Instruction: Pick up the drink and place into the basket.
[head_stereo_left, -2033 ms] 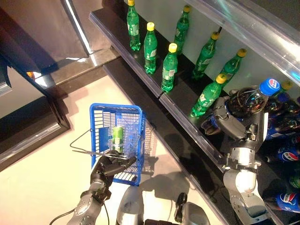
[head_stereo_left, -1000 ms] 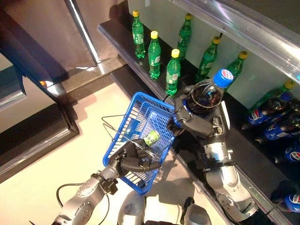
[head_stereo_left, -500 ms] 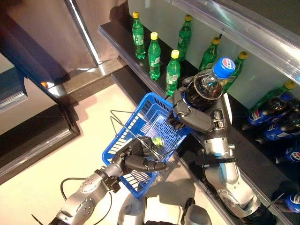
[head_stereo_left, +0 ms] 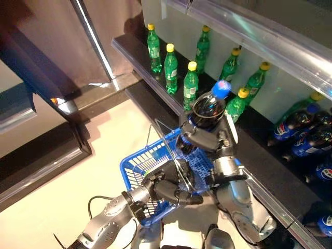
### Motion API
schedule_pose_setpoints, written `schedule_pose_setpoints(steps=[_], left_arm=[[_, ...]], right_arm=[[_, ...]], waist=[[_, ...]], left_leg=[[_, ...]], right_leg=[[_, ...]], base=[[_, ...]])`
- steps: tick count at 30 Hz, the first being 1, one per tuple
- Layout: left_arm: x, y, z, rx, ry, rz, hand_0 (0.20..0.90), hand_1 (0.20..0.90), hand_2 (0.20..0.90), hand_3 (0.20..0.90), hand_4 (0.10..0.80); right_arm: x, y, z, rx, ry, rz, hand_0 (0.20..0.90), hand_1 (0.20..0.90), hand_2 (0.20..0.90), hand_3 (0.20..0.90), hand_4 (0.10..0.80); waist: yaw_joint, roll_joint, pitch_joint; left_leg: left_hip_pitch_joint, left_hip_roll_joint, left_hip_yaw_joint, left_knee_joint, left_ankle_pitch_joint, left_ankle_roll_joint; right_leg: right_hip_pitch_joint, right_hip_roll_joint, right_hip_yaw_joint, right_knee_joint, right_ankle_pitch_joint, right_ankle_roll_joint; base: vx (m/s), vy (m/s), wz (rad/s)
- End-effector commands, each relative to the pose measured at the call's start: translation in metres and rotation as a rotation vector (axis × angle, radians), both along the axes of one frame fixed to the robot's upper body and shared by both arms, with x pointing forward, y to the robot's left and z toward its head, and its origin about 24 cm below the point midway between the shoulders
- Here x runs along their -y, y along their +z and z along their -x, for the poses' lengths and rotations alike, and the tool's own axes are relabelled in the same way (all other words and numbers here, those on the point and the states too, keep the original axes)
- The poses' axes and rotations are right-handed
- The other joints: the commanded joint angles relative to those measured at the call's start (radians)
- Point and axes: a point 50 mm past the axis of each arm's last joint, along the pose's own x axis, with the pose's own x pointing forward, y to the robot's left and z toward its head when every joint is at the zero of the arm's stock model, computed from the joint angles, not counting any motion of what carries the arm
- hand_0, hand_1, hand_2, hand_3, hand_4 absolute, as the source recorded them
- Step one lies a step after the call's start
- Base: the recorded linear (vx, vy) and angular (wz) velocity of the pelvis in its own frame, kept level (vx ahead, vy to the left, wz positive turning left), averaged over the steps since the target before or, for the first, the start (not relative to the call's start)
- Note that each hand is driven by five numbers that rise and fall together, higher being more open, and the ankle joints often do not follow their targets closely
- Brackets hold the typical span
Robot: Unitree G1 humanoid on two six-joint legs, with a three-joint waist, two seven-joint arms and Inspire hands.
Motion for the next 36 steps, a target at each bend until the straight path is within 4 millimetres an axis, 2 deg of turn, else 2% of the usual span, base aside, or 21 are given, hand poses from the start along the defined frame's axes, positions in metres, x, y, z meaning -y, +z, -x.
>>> schedule_pose_setpoints(steps=[1, 5, 7, 12, 16, 21, 24, 27, 31, 36], left_arm=[[0.054, 0.081, 0.033, 0.28, -0.31, 0.552, 0.3, 0.3, 0.3, 0.2, 0.1], [0.059, 0.074, 0.039, 0.261, -0.318, 0.57, 0.3, 0.3, 0.3, 0.2, 0.1], [0.059, 0.071, 0.041, 0.257, -0.32, 0.565, 0.3, 0.3, 0.3, 0.2, 0.1], [0.055, 0.064, 0.043, 0.245, -0.323, 0.551, 0.3, 0.3, 0.3, 0.2, 0.1], [0.051, 0.059, 0.046, 0.237, -0.333, 0.542, 0.3, 0.3, 0.3, 0.2, 0.1], [0.051, 0.058, 0.046, 0.247, -0.358, 0.522, 0.3, 0.3, 0.3, 0.2, 0.1], [0.051, 0.059, 0.045, 0.26, -0.378, 0.5, 0.3, 0.3, 0.3, 0.2, 0.1], [0.051, 0.062, 0.043, 0.273, -0.394, 0.482, 0.3, 0.3, 0.3, 0.2, 0.1], [0.051, 0.067, 0.039, 0.291, -0.422, 0.455, 0.3, 0.3, 0.3, 0.2, 0.1], [0.049, 0.072, 0.035, 0.284, -0.432, 0.444, 0.3, 0.3, 0.3, 0.2, 0.1]], right_arm=[[-0.028, 0.015, -0.004, 0.123, 0.098, -0.019, 0.3, 0.3, 0.3, 0.2, 0.1], [-0.027, -0.033, -0.009, -0.047, 0.072, 0.147, 0.3, 0.3, 0.3, 0.2, 0.1], [-0.019, -0.063, -0.008, -0.154, 0.033, 0.254, 0.3, 0.3, 0.3, 0.2, 0.1], [0.006, -0.105, -0.002, -0.303, -0.057, 0.416, 0.3, 0.3, 0.3, 0.2, 0.1], [0.032, -0.132, 0.002, -0.377, -0.143, 0.675, 0.3, 0.3, 0.3, 0.2, 0.1], [0.049, -0.144, -0.002, -0.384, -0.175, 0.971, 0.3, 0.3, 0.3, 0.2, 0.1], [0.053, -0.146, -0.009, -0.394, -0.188, 1.074, 0.3, 0.3, 0.3, 0.2, 0.1], [0.051, -0.148, -0.014, -0.422, -0.173, 1.092, 0.3, 0.3, 0.3, 0.2, 0.1], [0.04, -0.149, -0.02, -0.435, -0.15, 1.034, 0.3, 0.3, 0.3, 0.2, 0.1], [0.03, -0.152, -0.018, -0.456, -0.137, 0.961, 0.3, 0.3, 0.3, 0.2, 0.1]], waist=[[0.013, -0.004, -0.233], [0.023, -0.006, -0.241], [0.029, -0.009, -0.244], [0.04, -0.016, -0.246], [0.051, -0.022, -0.249], [0.071, -0.034, -0.24], [0.084, -0.042, -0.224], [0.095, -0.047, -0.21], [0.113, -0.055, -0.186], [0.125, -0.061, -0.176]], left_leg=[[-0.012, -0.011, -0.055, 0.11, -0.03, -0.047], [-0.008, -0.018, -0.057, 0.113, -0.035, -0.042], [-0.01, -0.021, -0.057, 0.116, -0.037, -0.04], [-0.01, -0.024, -0.061, 0.116, -0.038, -0.034], [-0.012, -0.025, -0.066, 0.116, -0.042, -0.027], [-0.028, -0.023, -0.072, 0.122, -0.045, -0.017], [-0.049, -0.019, -0.078, 0.134, -0.045, -0.01], [-0.067, -0.016, -0.084, 0.143, -0.045, -0.007], [-0.095, -0.009, -0.096, 0.157, -0.045, -0.002], [-0.107, 0.0, -0.103, 0.158, -0.046, 0.0]], right_leg=[[-0.09, 0.019, 0.001, 0.012, 0.134, 0.037], [-0.086, 0.009, -0.011, 0.018, 0.136, 0.045], [-0.086, 0.004, -0.019, 0.02, 0.138, 0.048], [-0.085, 0.0, -0.028, 0.022, 0.143, 0.054], [-0.087, -0.001, -0.03, 0.024, 0.146, 0.058], [-0.101, 0.003, -0.027, 0.024, 0.153, 0.062], [-0.117, 0.01, -0.026, 0.031, 0.159, 0.064], [-0.128, 0.015, -0.028, 0.034, 0.164, 0.065], [-0.148, 0.024, -0.029, 0.039, 0.172, 0.069], [-0.157, 0.033, -0.027, 0.036, 0.174, 0.074]], base=[[0.104, 0.051, 0.07], [0.089, 0.036, 0.11], [0.065, 0.019, 0.12], [0.044, -0.004, 0.05], [0.02, -0.019, 0.0], [-0.03, -0.075, 0.04], [-0.074, -0.117, 0.12], [-0.077, -0.105, 0.01], [-0.072, -0.106, 0.03], [-0.024, -0.069, 0.06]])
